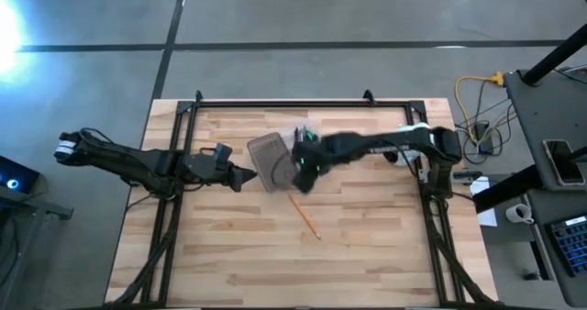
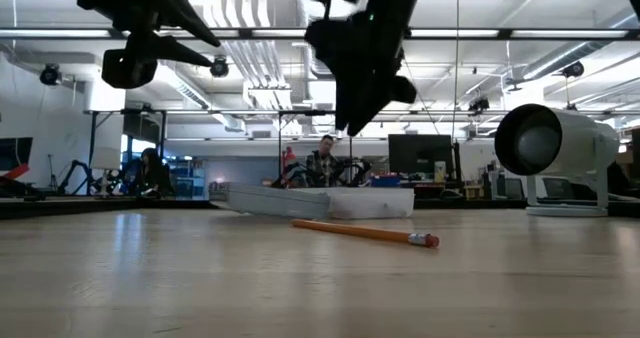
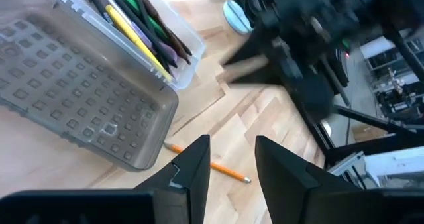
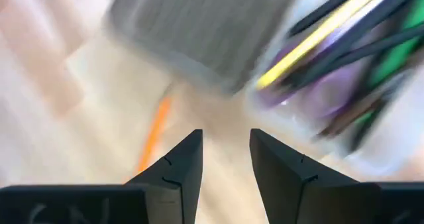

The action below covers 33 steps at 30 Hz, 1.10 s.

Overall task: Pick & place school supplies into a supply box
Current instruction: Put the orange pencil into the black supply box

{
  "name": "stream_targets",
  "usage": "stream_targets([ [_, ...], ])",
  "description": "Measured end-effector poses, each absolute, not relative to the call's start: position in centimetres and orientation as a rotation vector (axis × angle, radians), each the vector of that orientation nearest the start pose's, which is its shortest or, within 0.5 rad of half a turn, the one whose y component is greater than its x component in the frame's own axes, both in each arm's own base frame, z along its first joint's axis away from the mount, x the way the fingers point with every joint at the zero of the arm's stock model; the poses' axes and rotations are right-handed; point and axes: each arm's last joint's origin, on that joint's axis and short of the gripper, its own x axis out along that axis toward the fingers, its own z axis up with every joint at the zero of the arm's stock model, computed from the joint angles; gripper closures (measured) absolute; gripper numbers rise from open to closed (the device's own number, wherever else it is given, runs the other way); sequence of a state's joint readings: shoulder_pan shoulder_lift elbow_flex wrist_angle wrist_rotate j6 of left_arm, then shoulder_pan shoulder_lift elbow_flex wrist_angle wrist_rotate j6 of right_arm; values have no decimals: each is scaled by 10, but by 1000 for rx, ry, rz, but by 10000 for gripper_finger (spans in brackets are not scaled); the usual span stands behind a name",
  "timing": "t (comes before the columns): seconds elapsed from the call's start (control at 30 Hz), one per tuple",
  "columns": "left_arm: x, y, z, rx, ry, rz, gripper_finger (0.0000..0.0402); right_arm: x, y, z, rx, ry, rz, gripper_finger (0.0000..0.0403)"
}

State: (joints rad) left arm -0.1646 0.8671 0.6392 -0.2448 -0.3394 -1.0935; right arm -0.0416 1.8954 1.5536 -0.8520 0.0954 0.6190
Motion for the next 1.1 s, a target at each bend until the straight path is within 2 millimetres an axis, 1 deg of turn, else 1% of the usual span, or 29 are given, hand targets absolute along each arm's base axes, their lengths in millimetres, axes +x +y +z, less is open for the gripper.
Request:
stream_targets([
  [0.07, 185, -22, 264, -951, 320, 395, 297, 390, 1, 236, 541, 1141, -454, 287],
  [0.23, 185, -24, 264, -945, 328, 390, 297, 397, 37, 212, 618, 1177, -508, 277],
  [0.33, 185, -24, 263, -943, 332, 391, 297, 404, 53, 201, 630, 1199, -514, 258],
  [0.47, 184, -25, 264, -944, 339, 374, 297, 410, 69, 186, 634, 1233, -523, 228],
  [0.53, 181, -28, 266, -944, 340, 355, 297, 412, 74, 180, 631, 1245, -526, 215],
  [0.63, 178, -31, 269, -945, 332, 326, 297, 417, 80, 177, 642, 1243, -531, 201],
  [0.77, 172, -32, 274, -941, 314, 294, 297, 424, 81, 164, 634, 1259, -553, 198],
  [0.97, 165, -31, 280, -954, 281, 272, 297, 433, 83, 143, 609, 1290, -564, 216],
  [1.1, 164, -31, 281, -956, 276, 268, 297, 435, 83, 135, 591, 1302, -582, 239],
])
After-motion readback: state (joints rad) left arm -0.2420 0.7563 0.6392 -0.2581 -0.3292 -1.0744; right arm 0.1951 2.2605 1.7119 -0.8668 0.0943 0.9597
